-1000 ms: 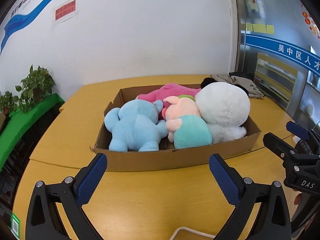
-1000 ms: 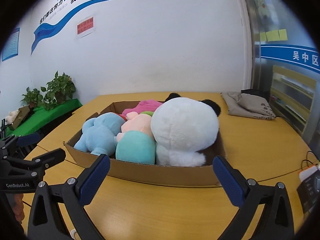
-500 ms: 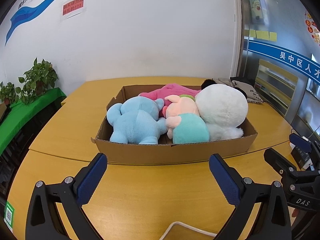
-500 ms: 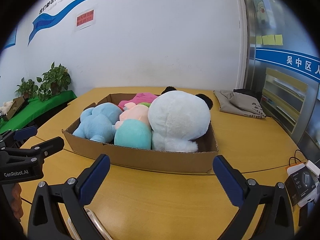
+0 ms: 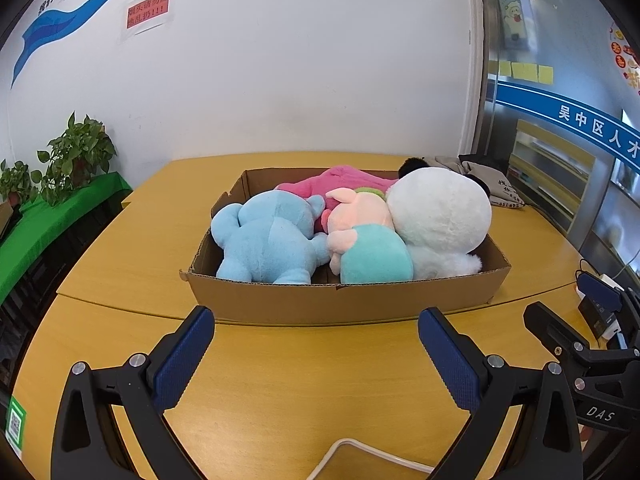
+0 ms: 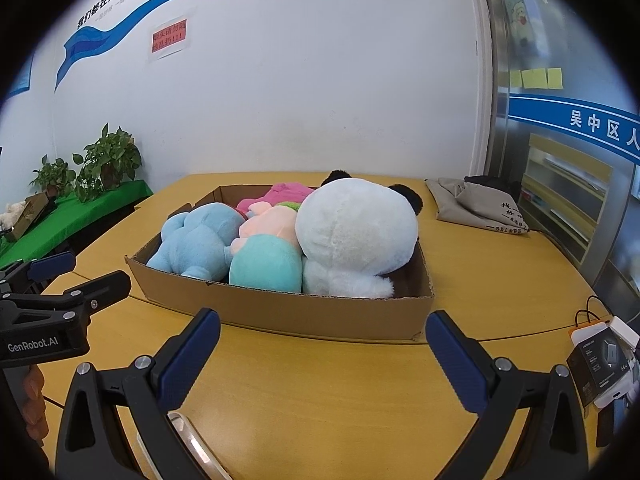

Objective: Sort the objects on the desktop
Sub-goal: 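Move the left tool down to the clear phone case and close on its frame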

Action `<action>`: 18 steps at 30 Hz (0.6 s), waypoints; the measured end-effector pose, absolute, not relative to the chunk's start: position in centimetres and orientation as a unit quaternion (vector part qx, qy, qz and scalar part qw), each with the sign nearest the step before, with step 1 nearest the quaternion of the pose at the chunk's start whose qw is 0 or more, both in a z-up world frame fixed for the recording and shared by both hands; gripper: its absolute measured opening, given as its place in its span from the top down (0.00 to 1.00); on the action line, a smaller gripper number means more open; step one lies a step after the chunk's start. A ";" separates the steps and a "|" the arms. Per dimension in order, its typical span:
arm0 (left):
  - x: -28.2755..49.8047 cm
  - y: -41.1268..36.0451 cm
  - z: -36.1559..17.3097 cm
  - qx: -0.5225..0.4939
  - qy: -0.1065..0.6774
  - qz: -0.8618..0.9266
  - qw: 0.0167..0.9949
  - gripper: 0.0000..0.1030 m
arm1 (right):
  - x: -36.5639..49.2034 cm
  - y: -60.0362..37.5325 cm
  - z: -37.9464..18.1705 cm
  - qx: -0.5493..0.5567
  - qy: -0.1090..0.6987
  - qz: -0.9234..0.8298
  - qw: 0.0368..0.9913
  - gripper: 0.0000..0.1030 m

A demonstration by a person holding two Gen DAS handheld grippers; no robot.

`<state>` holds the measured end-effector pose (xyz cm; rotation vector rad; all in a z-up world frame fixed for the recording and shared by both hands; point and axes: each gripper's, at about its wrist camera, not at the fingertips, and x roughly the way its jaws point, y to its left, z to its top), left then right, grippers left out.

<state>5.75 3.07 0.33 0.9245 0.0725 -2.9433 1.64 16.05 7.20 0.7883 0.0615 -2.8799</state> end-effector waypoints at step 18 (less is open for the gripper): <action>5.7 3.0 -0.5 0.316 0.032 -0.948 0.037 0.00 | 1.9 15.7 6.7 0.275 0.019 -0.958 0.081 0.00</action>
